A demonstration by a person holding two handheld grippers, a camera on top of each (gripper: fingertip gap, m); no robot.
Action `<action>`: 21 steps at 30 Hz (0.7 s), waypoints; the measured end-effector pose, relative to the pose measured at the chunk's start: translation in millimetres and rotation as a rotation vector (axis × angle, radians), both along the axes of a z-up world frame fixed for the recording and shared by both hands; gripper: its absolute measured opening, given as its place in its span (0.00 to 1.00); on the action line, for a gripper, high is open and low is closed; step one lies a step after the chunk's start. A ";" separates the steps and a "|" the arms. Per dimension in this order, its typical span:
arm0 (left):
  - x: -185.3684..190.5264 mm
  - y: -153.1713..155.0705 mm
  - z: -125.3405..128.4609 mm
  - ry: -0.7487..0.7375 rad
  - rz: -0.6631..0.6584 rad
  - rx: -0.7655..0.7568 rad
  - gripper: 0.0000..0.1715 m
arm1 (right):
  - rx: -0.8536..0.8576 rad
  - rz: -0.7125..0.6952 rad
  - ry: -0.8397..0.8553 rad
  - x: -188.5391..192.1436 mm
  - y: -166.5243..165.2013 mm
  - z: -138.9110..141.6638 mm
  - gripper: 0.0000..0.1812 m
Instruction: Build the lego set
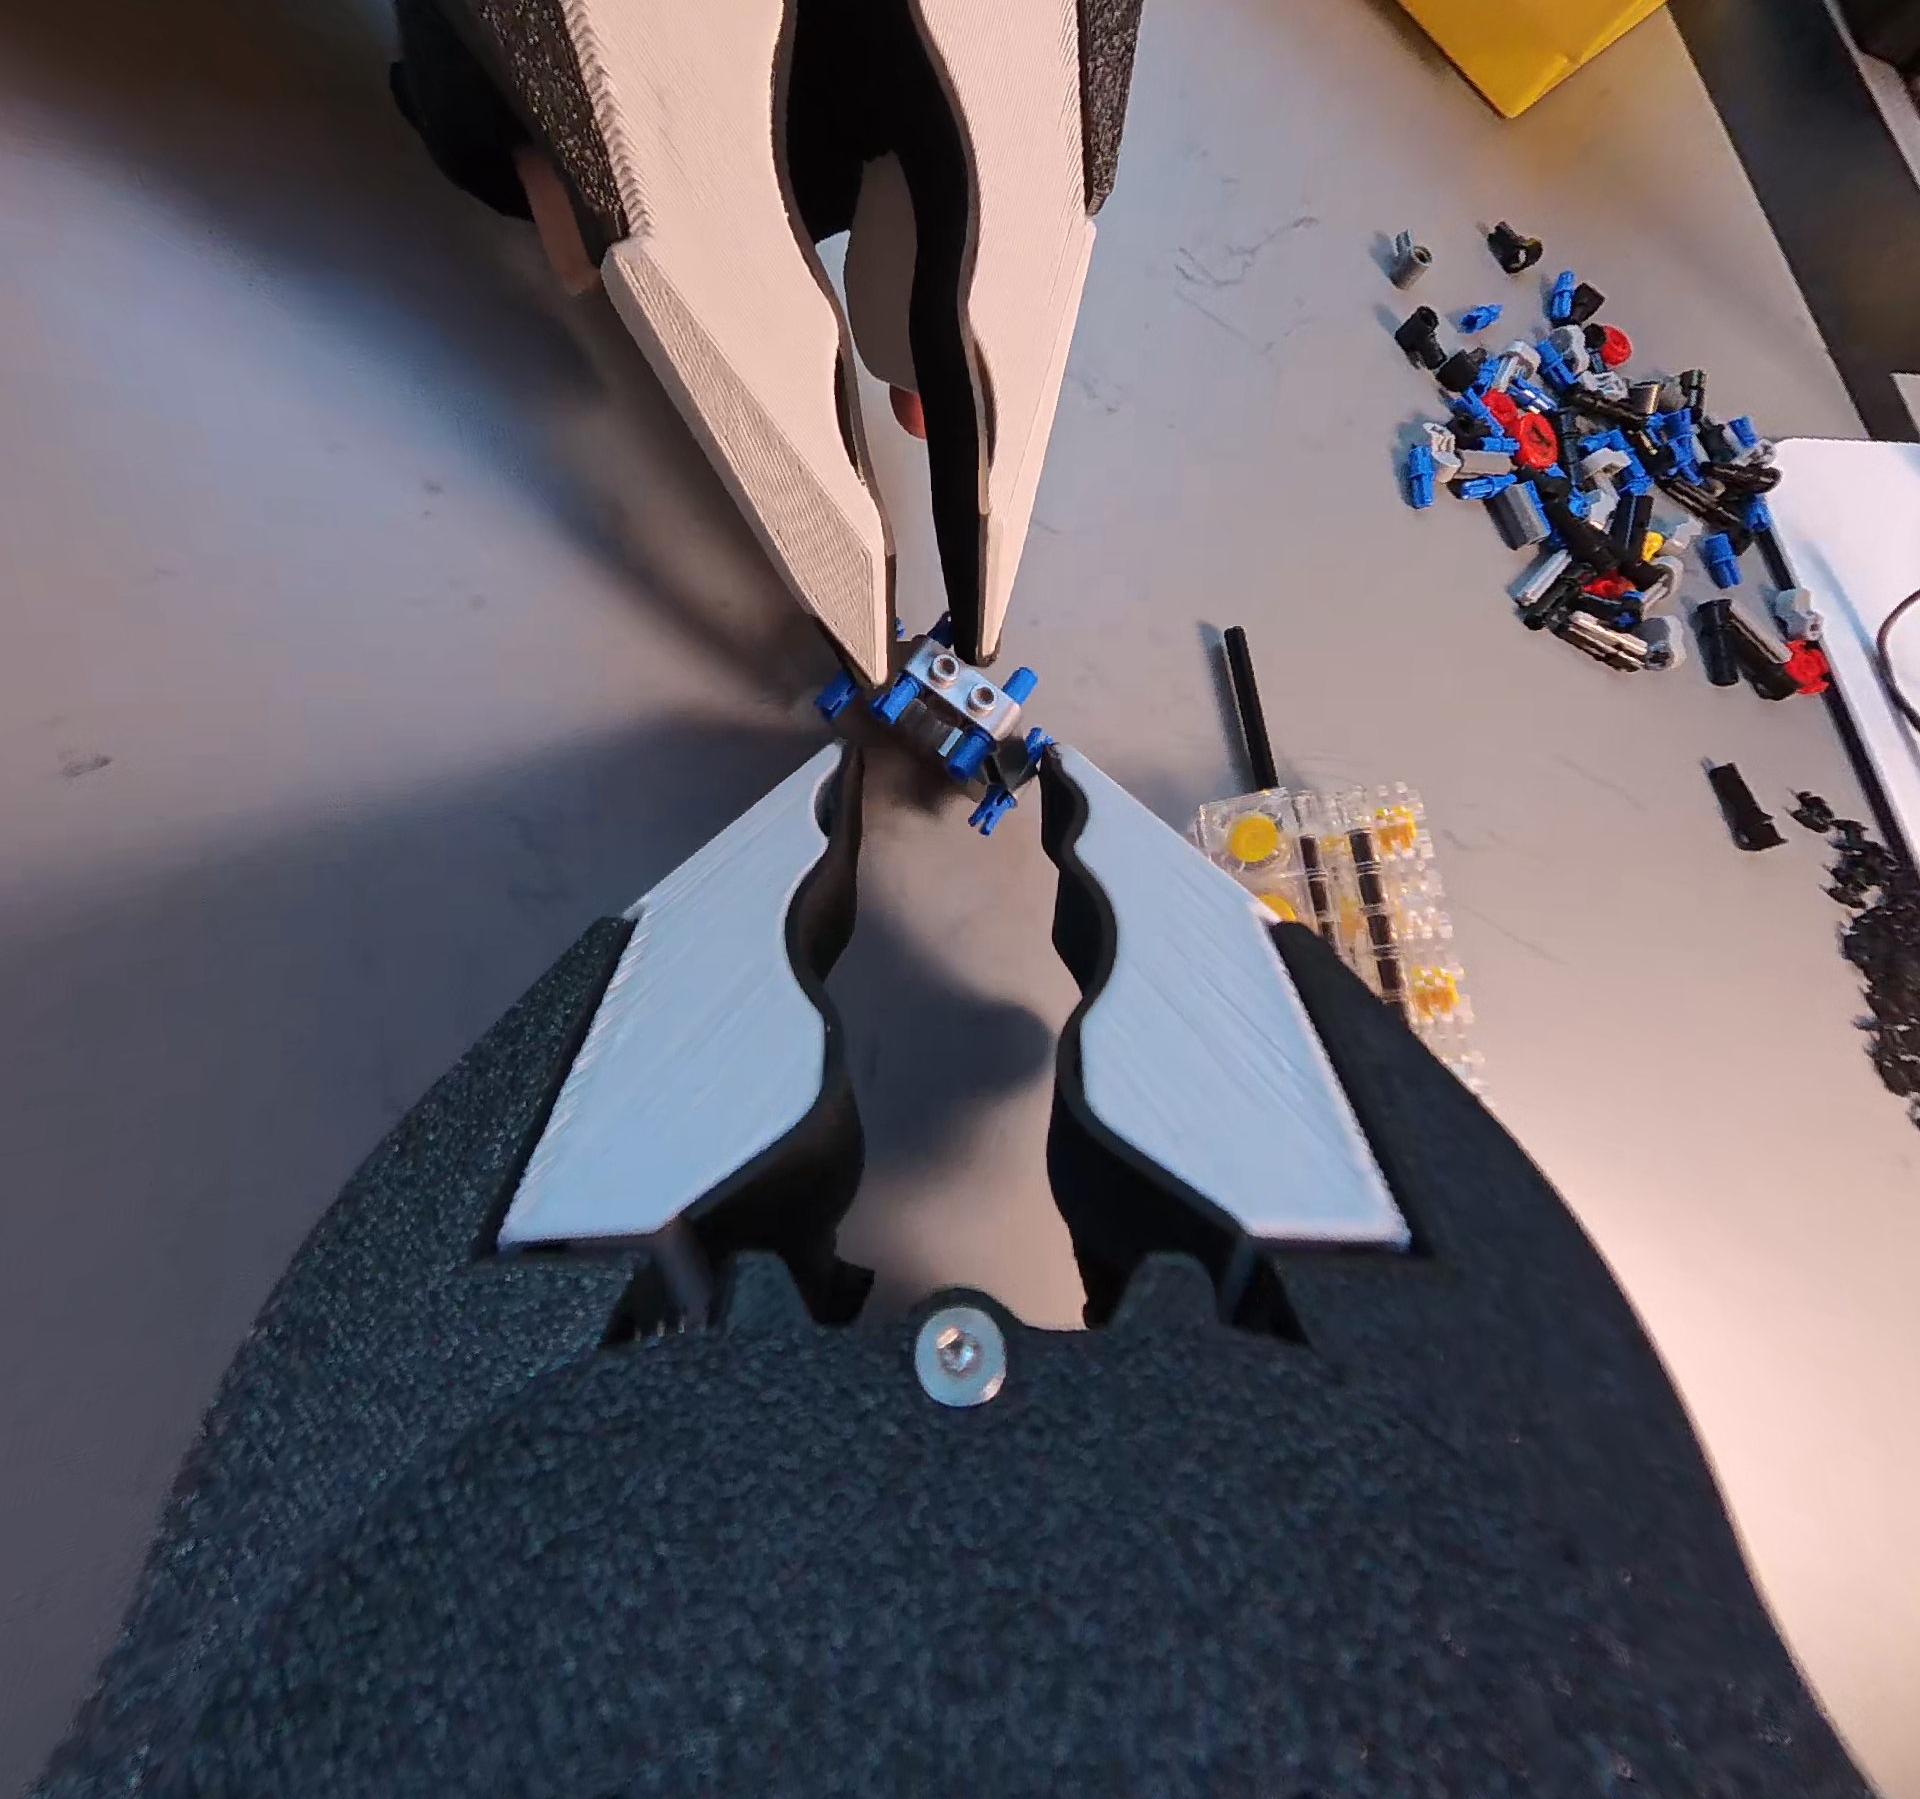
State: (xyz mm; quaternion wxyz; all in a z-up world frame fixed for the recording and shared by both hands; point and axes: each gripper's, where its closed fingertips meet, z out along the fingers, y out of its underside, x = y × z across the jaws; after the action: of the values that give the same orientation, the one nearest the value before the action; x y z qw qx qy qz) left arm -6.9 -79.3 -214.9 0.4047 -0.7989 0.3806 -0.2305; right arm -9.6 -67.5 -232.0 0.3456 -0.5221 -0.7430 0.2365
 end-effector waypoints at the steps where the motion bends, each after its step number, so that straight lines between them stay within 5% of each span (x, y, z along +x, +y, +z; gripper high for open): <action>1: 0.1 -0.2 0.4 -0.001 -0.002 0.001 0.07 | 0.003 -0.001 -0.001 0.9 1.0 -0.1 0.16; 21: -0.9 -1.8 -7.4 0.036 -0.005 -0.014 0.07 | -0.080 -0.002 -0.001 8.9 -2.2 4.2 0.21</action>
State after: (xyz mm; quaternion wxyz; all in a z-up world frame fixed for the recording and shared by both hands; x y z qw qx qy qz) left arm -7.8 -81.1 -222.2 0.3918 -0.8046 0.3884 -0.2198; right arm -0.6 -69.7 -227.8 0.3241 -0.5362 -0.7328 0.2654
